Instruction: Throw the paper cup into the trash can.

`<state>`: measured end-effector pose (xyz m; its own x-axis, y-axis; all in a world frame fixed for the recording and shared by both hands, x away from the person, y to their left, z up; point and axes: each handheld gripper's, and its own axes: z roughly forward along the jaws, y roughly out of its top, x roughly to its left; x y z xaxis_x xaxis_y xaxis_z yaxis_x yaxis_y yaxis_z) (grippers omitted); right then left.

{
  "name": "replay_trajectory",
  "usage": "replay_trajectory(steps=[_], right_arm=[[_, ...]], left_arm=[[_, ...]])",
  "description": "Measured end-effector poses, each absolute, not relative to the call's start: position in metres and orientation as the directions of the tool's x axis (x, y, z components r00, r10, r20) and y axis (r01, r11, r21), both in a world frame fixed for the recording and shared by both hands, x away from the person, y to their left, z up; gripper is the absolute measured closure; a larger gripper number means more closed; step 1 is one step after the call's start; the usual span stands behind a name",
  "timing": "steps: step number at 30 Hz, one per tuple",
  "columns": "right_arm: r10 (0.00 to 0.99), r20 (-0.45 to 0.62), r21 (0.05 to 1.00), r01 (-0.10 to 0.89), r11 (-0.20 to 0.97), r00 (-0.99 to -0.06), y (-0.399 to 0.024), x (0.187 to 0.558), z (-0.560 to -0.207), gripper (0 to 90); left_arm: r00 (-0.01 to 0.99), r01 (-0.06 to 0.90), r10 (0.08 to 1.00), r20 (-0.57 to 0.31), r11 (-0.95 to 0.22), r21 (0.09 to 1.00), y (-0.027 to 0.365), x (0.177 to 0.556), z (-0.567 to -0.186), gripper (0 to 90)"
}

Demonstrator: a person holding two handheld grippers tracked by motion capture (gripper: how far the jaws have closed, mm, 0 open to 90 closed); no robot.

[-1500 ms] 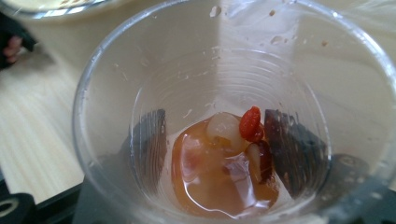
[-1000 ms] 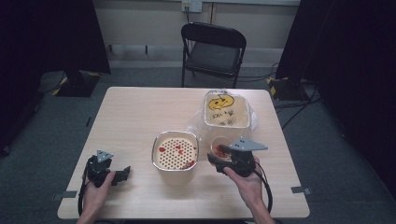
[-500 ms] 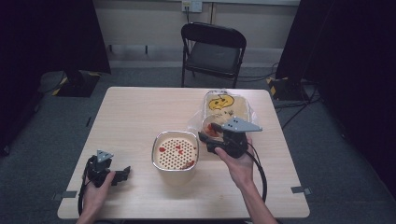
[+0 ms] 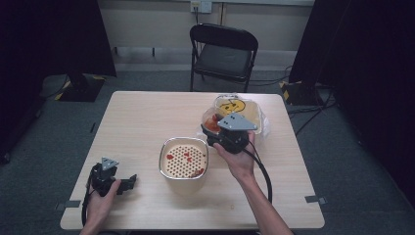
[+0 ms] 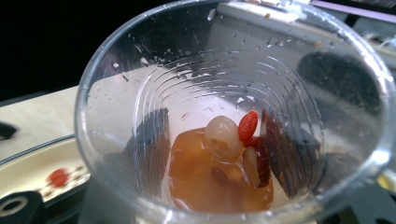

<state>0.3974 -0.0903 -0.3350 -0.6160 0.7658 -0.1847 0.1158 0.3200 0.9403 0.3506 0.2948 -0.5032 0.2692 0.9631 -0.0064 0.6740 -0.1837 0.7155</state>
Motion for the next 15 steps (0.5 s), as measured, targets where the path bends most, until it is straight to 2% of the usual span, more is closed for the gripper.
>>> replay_trajectory(steps=[1,11,13,15], right_arm=[[0.769,-0.238,0.929,0.09,0.358,-0.594,-0.087,0.399,-0.333,43.6],[0.72,-0.444,0.847,0.012,0.531,-0.534,-0.073,0.397,-0.329,44.7],[0.675,-0.532,0.788,-0.009,0.615,-0.512,-0.067,0.396,-0.332,44.6],[0.661,-0.554,0.771,-0.012,0.637,-0.506,-0.065,0.396,-0.333,44.5]], left_arm=[[0.269,0.674,0.963,-0.006,-0.184,0.715,0.295,0.351,-0.503,0.0],[0.27,0.674,0.963,-0.007,-0.184,0.716,0.295,0.351,-0.503,0.0],[0.269,0.674,0.963,-0.007,-0.183,0.716,0.295,0.351,-0.503,0.0],[0.269,0.674,0.963,-0.006,-0.184,0.716,0.295,0.351,-0.503,0.0]])
